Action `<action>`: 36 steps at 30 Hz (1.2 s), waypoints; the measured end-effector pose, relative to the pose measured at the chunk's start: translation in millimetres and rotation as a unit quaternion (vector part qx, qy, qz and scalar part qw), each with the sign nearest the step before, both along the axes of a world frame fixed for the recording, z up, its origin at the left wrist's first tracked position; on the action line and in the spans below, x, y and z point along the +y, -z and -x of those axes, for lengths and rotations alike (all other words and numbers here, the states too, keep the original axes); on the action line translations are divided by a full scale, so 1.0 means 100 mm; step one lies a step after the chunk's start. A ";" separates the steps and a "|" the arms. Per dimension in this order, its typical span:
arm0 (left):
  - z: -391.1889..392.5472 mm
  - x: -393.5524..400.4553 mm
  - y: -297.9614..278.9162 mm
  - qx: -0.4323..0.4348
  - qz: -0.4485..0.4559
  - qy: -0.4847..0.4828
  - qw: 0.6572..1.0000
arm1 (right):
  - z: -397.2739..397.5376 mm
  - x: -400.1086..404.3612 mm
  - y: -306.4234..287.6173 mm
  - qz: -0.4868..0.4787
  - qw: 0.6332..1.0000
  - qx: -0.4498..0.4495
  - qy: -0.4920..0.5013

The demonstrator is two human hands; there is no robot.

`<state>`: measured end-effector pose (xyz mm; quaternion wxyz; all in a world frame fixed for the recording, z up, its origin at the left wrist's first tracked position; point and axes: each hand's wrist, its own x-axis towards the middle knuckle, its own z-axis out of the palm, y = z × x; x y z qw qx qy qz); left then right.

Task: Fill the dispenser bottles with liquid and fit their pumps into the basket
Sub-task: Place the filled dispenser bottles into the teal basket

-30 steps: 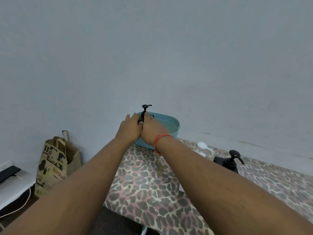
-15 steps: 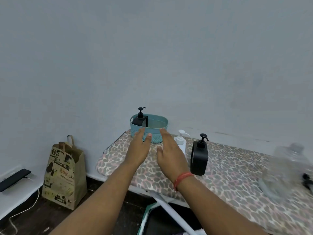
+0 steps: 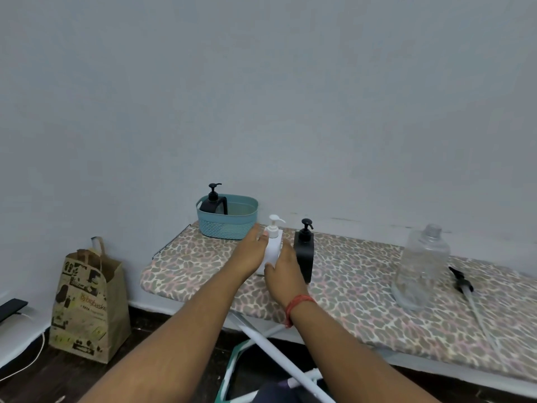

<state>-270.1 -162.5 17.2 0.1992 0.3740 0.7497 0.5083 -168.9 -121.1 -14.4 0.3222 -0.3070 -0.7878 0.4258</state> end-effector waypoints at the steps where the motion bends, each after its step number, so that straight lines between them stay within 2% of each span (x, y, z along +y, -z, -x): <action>1: -0.01 0.05 0.01 0.000 0.003 -0.001 1.000 | 0.03 0.03 0.01 0.013 1.000 0.002 -0.005; 8: 0.01 0.19 0.11 -0.009 0.015 -0.013 1.000 | 0.19 0.21 0.08 0.120 0.991 0.051 -0.009; 14: 0.02 0.20 0.08 -0.019 -0.052 -0.039 0.998 | 0.29 0.16 0.03 0.067 0.996 0.059 0.003; 24: 0.71 0.28 -0.60 0.073 -0.146 -0.080 0.983 | 1.02 0.32 -0.64 0.006 0.993 0.117 -0.016; 29: 1.27 0.46 -0.69 0.108 -0.128 -0.110 0.980 | 1.61 0.62 -0.77 -0.039 0.992 0.095 -0.080; 36: 1.88 0.65 -0.34 0.155 -0.040 -0.116 0.980 | 2.13 0.98 -0.54 -0.127 0.979 -0.029 -0.159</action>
